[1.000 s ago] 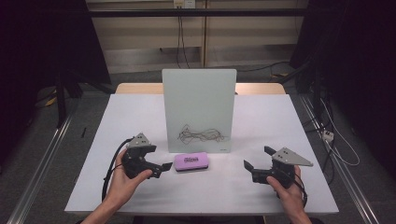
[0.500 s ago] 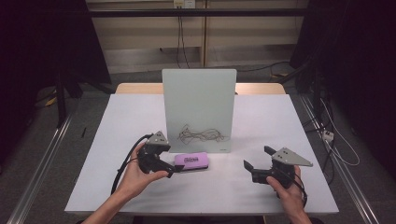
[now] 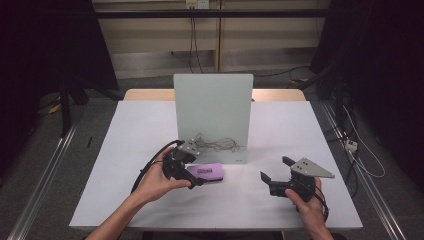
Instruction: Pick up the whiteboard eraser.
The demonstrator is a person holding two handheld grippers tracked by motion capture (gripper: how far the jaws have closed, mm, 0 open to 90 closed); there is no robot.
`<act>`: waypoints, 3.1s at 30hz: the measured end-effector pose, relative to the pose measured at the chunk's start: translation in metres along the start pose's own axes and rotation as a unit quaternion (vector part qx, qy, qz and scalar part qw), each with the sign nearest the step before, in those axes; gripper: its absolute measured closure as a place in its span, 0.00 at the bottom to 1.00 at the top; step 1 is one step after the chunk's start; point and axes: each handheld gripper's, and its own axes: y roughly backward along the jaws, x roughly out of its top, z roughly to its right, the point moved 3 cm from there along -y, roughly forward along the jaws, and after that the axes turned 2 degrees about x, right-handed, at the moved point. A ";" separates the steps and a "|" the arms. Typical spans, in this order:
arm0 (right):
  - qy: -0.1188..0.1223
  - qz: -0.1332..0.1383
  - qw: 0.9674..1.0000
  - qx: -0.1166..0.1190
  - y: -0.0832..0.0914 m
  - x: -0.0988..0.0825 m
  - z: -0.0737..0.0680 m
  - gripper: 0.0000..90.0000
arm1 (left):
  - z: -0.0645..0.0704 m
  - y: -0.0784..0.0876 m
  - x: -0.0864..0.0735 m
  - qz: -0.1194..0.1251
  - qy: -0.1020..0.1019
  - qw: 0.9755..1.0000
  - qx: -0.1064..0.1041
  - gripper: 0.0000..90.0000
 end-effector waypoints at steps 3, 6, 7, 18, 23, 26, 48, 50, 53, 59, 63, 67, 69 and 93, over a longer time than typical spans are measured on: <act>0.001 0.001 1.000 0.002 0.000 0.000 -0.001 0.07 | 0.001 -0.006 0.004 -0.015 -0.015 1.000 -0.003 0.18; 0.001 0.001 1.000 0.002 0.000 0.000 0.000 0.07 | 0.001 -0.012 0.007 -0.024 -0.027 0.999 -0.004 0.19; 0.001 0.001 1.000 0.002 0.000 0.000 0.000 0.07 | 0.001 -0.014 0.008 -0.027 -0.031 0.999 -0.005 0.19; 0.001 0.001 1.000 0.001 0.001 0.000 0.000 0.06 | -0.007 -0.022 0.015 -0.035 -0.045 0.998 0.002 0.26; 0.001 0.001 1.000 0.002 0.000 0.000 0.000 0.06 | -0.007 -0.026 0.014 -0.049 -0.058 0.997 -0.009 0.28; 0.001 0.001 1.000 0.002 0.001 0.000 -0.001 0.06 | -0.004 -0.029 0.013 -0.051 -0.059 0.997 -0.009 0.32; 0.001 -0.001 1.000 0.000 0.000 0.000 0.000 0.06 | -0.006 -0.037 0.011 -0.067 -0.069 0.995 -0.001 0.41; 0.001 -0.001 1.000 -0.001 0.000 0.000 -0.001 0.06 | -0.005 -0.036 0.011 -0.067 -0.068 0.995 0.000 0.41; 0.002 -0.001 1.000 -0.001 0.000 0.000 -0.001 0.06 | -0.003 -0.036 0.011 -0.065 -0.072 0.995 0.004 0.42; 0.002 -0.001 1.000 -0.002 0.000 -0.001 0.000 0.06 | -0.003 -0.034 0.012 -0.069 -0.077 0.995 -0.002 0.44; 0.001 -0.002 1.000 -0.002 0.000 -0.001 0.000 0.06 | -0.001 -0.032 0.013 -0.061 -0.075 0.995 0.008 0.44; 0.001 -0.002 1.000 -0.002 0.000 -0.001 0.000 0.06 | -0.002 -0.029 0.013 -0.054 -0.069 0.996 0.010 0.44; 0.001 -0.002 1.000 -0.002 0.000 -0.001 -0.001 0.06 | -0.002 -0.028 0.014 -0.053 -0.063 0.997 0.010 0.44; -0.001 -0.003 1.000 0.000 -0.002 0.000 -0.001 0.06 | 0.000 0.012 0.009 0.050 -0.017 0.998 0.017 0.45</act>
